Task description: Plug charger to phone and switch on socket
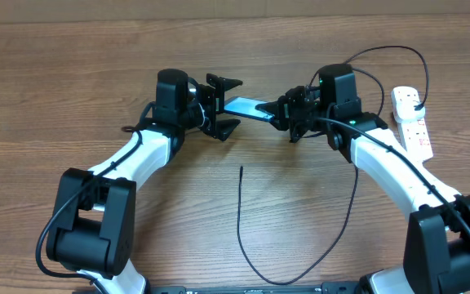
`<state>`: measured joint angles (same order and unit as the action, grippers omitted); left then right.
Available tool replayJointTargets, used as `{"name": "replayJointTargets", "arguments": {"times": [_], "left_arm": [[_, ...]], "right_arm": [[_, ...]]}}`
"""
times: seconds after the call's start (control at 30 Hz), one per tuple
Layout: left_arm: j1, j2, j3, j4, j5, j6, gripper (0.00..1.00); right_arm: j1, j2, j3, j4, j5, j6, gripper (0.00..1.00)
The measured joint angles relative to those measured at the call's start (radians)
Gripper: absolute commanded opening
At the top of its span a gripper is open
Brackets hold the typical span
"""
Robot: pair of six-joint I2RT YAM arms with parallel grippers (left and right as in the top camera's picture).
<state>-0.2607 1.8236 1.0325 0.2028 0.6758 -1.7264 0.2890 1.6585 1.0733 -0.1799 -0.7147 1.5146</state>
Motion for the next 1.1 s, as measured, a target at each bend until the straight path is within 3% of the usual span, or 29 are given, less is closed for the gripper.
{"name": "replayJointTargets", "arguments": {"times": [0.47, 0.67, 1.1], "left_arm": [[-0.008, 0.000, 0.000, 0.000, 0.000, 0.000, 1.00], [-0.008, 0.000, 0.000, 0.000, 0.000, -0.004, 0.78], [-0.040, 0.000, 0.000, 0.000, 0.000, -0.063, 0.80]], "right_arm": [[0.021, 0.000, 0.000, -0.022, 0.022, 0.000, 0.04], [0.021, 0.000, 0.000, -0.022, 0.051, 0.001, 0.04], [0.026, 0.000, 0.000, -0.001, 0.096, 0.036, 0.04]]}}
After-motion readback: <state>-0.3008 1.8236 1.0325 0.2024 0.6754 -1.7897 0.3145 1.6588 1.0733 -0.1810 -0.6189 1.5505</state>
